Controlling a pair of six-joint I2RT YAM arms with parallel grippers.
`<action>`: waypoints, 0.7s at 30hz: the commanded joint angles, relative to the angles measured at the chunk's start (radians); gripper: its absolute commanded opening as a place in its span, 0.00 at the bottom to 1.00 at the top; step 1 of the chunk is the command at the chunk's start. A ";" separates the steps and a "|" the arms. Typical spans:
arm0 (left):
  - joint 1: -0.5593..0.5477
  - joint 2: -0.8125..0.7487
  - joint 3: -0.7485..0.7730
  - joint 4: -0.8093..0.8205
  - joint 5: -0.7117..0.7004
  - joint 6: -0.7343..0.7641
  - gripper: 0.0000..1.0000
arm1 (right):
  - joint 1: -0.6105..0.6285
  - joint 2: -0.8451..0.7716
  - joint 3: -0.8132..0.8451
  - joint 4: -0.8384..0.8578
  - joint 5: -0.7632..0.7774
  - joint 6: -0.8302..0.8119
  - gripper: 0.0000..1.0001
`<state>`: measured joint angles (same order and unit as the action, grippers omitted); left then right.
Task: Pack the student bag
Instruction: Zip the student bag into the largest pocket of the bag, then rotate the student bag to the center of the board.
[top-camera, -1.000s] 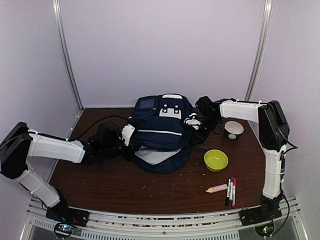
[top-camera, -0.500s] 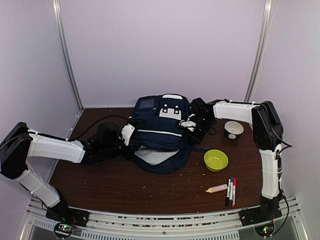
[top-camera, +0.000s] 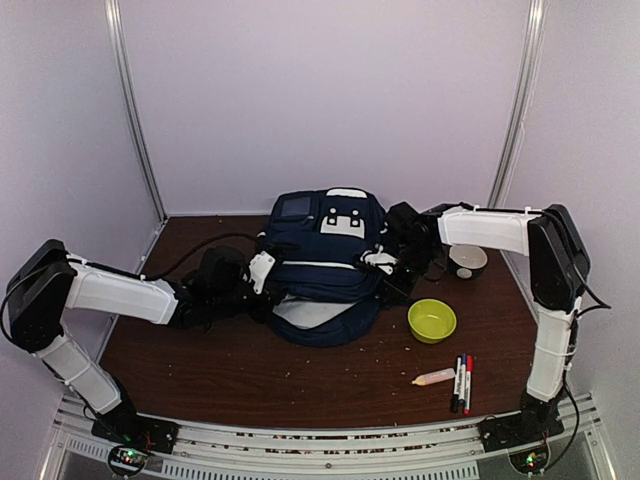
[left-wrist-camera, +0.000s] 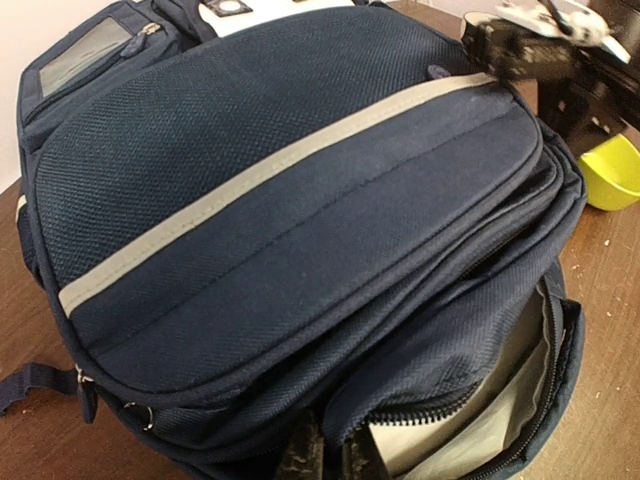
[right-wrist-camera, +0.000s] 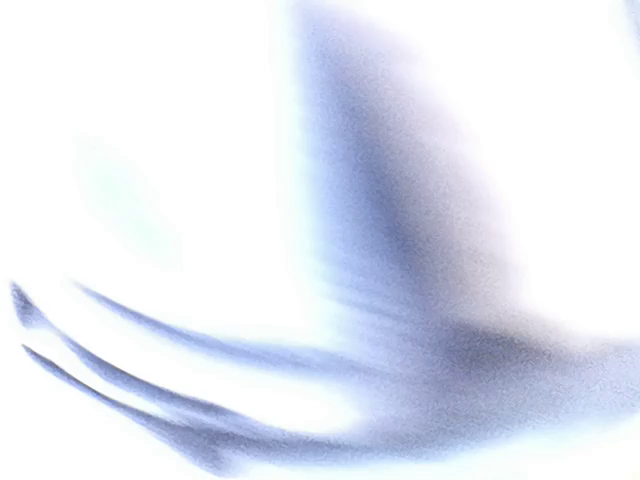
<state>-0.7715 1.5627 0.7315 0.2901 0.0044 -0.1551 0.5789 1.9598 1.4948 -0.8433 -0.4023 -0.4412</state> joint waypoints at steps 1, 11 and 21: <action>0.006 0.021 0.032 0.038 0.012 0.001 0.01 | 0.112 -0.026 -0.019 -0.050 -0.154 0.027 0.00; -0.015 -0.136 -0.107 0.035 -0.092 -0.056 0.39 | 0.294 -0.032 0.016 0.002 -0.337 0.101 0.00; -0.027 -0.406 -0.257 -0.108 -0.181 -0.169 0.54 | 0.398 0.132 0.245 0.168 -0.397 0.346 0.00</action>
<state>-0.7902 1.2259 0.5133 0.2138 -0.1436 -0.2584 0.9466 2.0315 1.6478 -0.7692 -0.6743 -0.2352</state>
